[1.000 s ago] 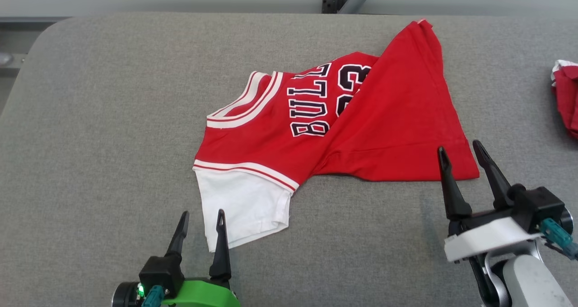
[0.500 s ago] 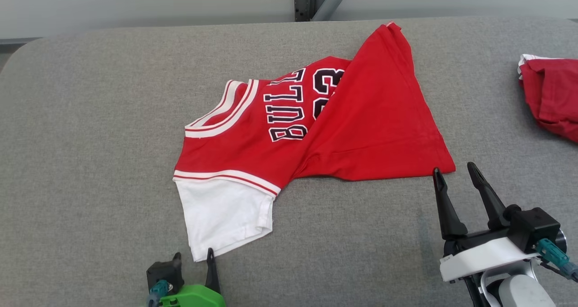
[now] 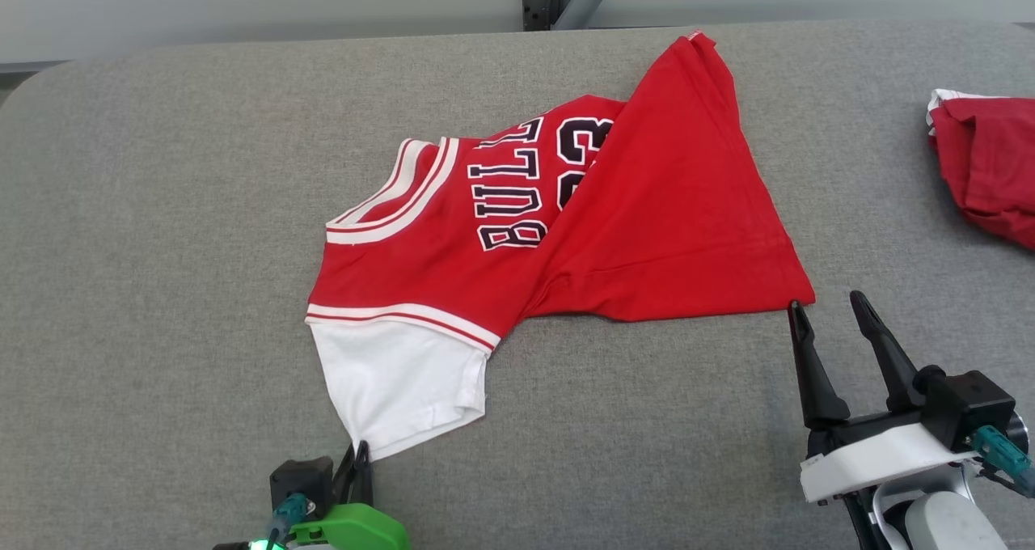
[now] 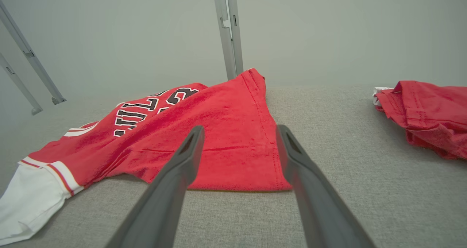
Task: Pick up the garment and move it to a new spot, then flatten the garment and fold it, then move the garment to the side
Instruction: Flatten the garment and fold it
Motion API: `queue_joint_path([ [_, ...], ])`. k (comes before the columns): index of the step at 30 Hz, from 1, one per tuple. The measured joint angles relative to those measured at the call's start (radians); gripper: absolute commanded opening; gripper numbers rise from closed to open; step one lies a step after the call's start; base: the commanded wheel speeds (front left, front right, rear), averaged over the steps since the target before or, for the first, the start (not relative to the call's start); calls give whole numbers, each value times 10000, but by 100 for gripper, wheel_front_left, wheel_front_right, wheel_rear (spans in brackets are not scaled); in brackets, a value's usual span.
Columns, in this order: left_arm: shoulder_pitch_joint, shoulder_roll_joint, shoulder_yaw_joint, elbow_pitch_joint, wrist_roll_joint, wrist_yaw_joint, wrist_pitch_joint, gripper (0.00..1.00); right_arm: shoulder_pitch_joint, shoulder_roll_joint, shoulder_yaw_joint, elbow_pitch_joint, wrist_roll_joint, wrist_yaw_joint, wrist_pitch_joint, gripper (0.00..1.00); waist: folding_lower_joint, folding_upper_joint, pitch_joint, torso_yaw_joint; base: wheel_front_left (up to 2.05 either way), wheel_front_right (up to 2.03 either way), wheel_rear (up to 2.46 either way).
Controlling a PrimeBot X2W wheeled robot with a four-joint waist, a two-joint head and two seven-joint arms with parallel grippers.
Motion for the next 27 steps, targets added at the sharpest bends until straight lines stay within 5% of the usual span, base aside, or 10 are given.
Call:
queue_joint_path([
  [5,109,299,100,-466,27,59,-268,0,-651,-253,94,988,295,2,0,100,0,0,51,116,0,0,0],
  [12,115,581,180,-930,77,117,-328,0,-2777,-1126,759,4332,757,2,514,100,0,0,150,349,0,0,0],
  [24,81,585,58,-1154,73,194,-389,0,-5377,-1250,1774,7726,1662,6,968,100,0,0,388,632,0,0,0],
  [25,59,581,50,-1154,63,194,-401,0,-5528,-1260,1885,7915,1728,6,959,87,0,0,425,648,0,0,0],
  [27,7,575,29,-1154,63,194,-447,0,-5766,-1260,2069,8241,1866,6,920,84,0,0,491,675,0,0,0],
])
